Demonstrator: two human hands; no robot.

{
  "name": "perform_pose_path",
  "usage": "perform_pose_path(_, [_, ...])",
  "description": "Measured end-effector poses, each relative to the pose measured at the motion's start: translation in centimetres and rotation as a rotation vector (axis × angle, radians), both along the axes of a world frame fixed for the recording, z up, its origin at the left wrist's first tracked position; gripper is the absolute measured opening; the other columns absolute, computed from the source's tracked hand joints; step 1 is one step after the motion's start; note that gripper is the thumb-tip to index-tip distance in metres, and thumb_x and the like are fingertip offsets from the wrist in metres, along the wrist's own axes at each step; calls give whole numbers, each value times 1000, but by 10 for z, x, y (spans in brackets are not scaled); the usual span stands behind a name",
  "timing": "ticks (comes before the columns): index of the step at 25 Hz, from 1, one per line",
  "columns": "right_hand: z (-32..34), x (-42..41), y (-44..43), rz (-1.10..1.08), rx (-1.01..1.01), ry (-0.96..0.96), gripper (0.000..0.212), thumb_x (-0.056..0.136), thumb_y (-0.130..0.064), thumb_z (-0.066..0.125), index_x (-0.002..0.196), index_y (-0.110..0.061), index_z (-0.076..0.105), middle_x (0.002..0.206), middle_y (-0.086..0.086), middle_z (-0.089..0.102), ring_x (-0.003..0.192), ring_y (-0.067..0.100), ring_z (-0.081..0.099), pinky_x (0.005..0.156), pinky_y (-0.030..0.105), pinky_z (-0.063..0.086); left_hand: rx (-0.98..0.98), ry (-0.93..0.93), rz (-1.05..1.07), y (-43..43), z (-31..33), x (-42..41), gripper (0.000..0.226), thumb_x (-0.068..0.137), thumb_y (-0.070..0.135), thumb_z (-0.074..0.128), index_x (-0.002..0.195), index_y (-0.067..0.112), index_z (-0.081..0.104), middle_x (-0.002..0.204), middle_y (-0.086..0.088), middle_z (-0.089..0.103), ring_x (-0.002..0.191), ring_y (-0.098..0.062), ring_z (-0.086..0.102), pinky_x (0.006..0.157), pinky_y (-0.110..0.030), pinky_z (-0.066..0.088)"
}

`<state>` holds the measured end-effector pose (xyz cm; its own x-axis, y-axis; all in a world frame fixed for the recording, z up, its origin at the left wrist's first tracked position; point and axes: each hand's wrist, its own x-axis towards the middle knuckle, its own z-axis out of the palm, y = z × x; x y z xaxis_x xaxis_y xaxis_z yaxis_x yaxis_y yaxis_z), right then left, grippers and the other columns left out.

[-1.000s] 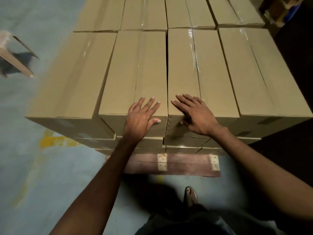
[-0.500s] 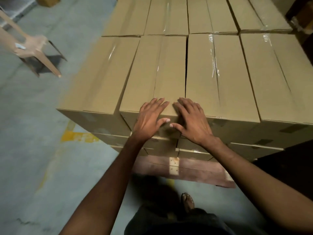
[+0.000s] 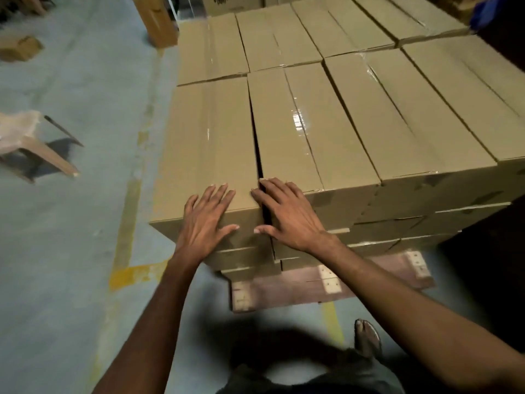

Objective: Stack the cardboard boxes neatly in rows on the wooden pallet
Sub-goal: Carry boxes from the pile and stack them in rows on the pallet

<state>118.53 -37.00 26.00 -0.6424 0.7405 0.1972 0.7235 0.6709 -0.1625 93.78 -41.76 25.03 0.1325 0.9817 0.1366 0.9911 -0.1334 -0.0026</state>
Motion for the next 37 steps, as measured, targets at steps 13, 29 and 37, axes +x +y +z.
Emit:
perform_pose_path(13, [16,-49,-1,-300,-87,-93,94,84,-82,53,156,-26,34,164,4,32,142,29,35,107,49,40,51,-508,30,41,27,-32,44,100,53,55,136,30,65,149,6,56,144,-17,43,119,-42,27])
perform_pose_path(29, [16,-106,5,-614,-149,-85,74,99,-75,16,161,-34,22,170,-11,18,152,17,18,113,50,29,-301,-1149,369,99,12,-147,116,64,79,74,156,28,28,141,-1,60,127,-27,59,106,-45,50])
perform_pose_path(37, [-13,-112,-47,-985,61,516,34,106,-39,47,133,-23,61,146,-4,55,133,14,45,109,38,38,-58,-525,-192,88,35,-92,92,95,61,58,164,26,7,172,1,4,158,-23,2,126,-48,8])
